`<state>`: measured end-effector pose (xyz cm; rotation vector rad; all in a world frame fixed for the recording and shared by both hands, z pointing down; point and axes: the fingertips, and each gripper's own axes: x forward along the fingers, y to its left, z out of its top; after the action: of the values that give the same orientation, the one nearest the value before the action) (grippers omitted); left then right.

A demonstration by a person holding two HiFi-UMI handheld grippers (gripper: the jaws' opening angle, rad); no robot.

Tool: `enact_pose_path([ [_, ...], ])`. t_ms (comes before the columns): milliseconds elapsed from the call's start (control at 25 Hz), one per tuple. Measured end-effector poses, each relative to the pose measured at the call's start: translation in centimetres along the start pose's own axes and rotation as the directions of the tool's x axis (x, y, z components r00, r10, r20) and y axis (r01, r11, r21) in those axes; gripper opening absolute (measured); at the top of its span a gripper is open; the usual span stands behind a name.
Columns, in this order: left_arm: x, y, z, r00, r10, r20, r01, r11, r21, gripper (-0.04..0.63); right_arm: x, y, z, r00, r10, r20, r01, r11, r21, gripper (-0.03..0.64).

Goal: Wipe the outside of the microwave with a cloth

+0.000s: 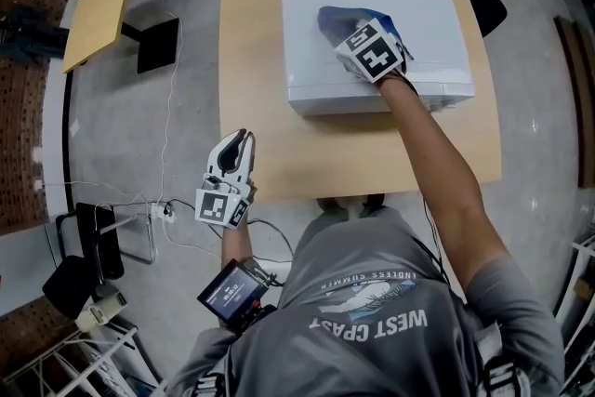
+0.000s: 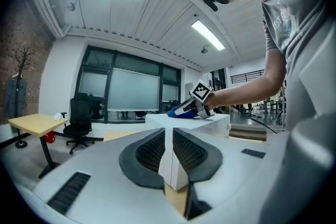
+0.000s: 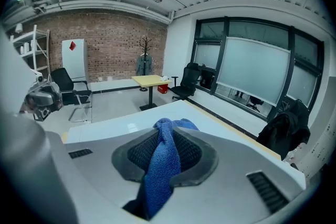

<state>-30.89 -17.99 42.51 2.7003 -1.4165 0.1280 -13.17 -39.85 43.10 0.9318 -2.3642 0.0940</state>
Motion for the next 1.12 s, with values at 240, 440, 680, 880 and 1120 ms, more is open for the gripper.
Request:
enact_pose_path([
  [240,-0.3,1.2,-0.2,1.000,-0.006,0.004,0.006,1.000,-0.012,0.063,1.9,3.2,2.1,0.999,0.052,-0.017,-0.052,0.999,-0.007,0.075],
  [440,0.2,1.6,-0.2,1.000,-0.019,0.011,0.019,1.000,-0.012,0.062,3.3,5.1,3.0,0.996,0.083,-0.031,-0.084,0.996,-0.034,0.075],
  [680,0.5,2.5,0.4,0.999,-0.044,0.020,0.044,0.999,-0.007,0.063,5.1,8.5,4.7,0.991,0.128,-0.043,-0.131,0.989,-0.071,0.075],
  [880,0.9,2.4,0.5,0.998,-0.059,0.016,0.059,0.998,-0.009,0.063,5.6,9.5,5.3,0.984,0.170,-0.046,-0.172,0.983,-0.056,0.075],
  [1120,2.1,2.8,1.5,0.997,-0.073,0.037,0.074,0.997,-0.021,0.063,3.3,9.4,7.4,0.931,0.326,0.164,-0.354,0.916,0.187,0.075],
])
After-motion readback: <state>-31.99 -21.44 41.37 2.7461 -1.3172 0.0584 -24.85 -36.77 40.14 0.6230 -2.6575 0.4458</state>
